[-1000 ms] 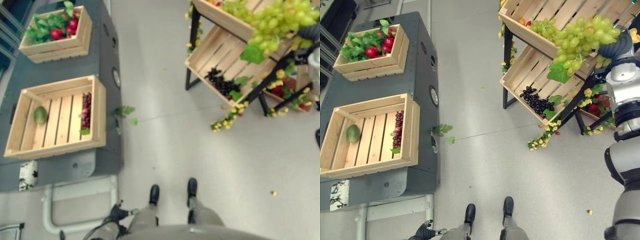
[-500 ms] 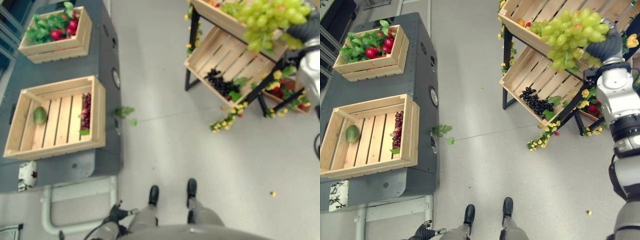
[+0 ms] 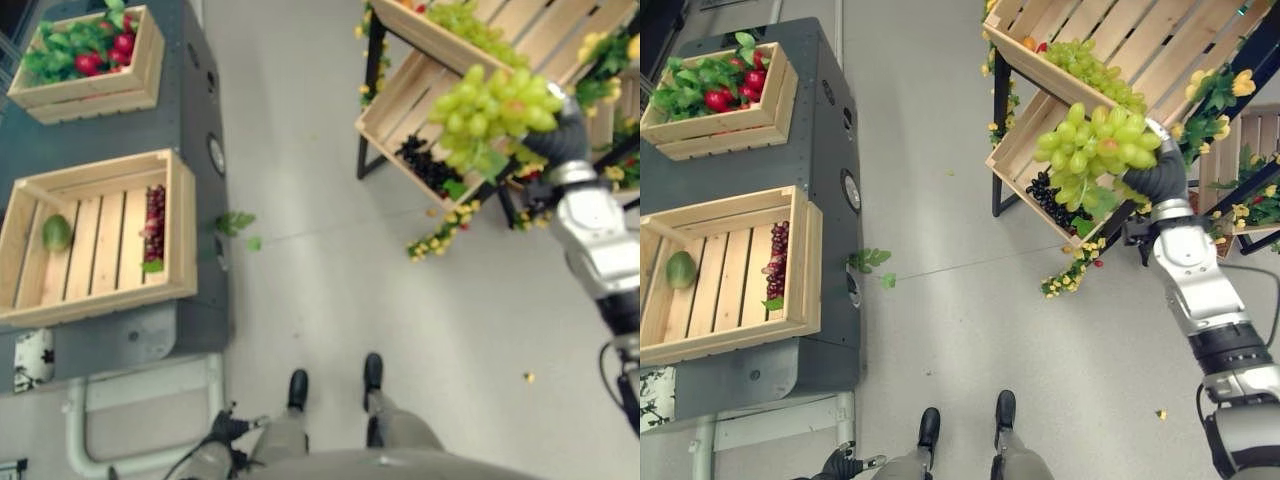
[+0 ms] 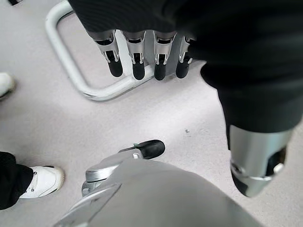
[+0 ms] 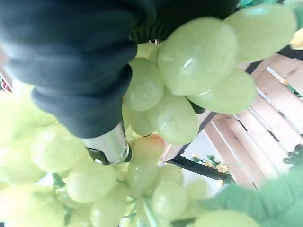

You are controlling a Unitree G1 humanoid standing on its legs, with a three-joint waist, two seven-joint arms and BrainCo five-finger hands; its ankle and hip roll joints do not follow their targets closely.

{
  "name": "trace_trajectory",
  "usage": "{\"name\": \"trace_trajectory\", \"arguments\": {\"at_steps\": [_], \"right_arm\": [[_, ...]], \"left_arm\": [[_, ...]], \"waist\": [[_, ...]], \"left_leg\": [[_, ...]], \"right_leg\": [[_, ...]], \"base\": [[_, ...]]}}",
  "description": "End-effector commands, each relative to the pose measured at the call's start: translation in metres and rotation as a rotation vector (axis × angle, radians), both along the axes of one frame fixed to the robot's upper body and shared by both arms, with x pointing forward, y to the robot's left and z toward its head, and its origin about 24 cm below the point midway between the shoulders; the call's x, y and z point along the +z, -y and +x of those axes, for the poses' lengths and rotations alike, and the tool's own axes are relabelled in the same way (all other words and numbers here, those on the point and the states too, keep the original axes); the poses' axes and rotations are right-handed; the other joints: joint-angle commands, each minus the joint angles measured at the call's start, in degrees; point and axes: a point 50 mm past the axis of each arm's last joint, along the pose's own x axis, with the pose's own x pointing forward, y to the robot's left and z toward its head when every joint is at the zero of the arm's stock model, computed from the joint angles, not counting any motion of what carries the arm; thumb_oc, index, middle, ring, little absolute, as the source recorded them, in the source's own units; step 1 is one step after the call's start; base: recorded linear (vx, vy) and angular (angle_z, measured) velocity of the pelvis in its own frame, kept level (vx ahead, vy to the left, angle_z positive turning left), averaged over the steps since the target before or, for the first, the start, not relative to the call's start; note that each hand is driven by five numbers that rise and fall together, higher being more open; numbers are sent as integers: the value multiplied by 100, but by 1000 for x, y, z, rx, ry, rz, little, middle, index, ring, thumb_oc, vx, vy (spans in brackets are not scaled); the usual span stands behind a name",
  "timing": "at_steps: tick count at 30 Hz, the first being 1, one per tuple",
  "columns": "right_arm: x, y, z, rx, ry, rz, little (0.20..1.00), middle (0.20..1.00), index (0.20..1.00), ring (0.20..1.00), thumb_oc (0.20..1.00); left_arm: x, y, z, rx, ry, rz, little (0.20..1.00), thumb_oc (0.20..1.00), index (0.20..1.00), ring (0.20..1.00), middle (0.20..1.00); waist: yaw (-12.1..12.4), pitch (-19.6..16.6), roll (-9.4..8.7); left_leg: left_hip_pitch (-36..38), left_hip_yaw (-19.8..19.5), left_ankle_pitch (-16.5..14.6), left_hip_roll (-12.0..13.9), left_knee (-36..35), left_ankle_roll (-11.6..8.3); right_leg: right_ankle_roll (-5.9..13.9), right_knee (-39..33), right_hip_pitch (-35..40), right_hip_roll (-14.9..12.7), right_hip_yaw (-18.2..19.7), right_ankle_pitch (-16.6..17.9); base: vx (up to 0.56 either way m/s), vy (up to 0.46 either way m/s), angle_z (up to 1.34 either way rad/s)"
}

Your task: Pick up the fruits from the basket on one side to the basket on the other side

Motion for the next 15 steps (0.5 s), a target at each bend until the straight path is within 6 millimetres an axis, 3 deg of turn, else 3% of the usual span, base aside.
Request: {"name": "trace_trajectory", "arguments": {"at_steps": [1, 15], "right_arm": [[35, -10, -13, 61, 213, -2, 200, 200, 200, 200, 200], [27, -31, -14, 139, 177, -33, 200, 200, 200, 200, 200]], "left_arm": [[-11, 23, -25, -60, -92, -21, 1000, 1000, 1000, 1000, 1000], [-11, 11, -35, 38, -114, -5, 1000, 1000, 1000, 1000, 1000]], "waist": [[66, -445, -240], [87, -553, -246]], "left_leg": [[-40, -144, -67, -258, 1, 40], [241, -106, -163, -224, 46, 20]], "right_leg": [[533, 29, 230, -54, -38, -602], [455, 29, 509, 27, -21, -713]], "base": [[-4, 16, -5], [3, -23, -3]]}}
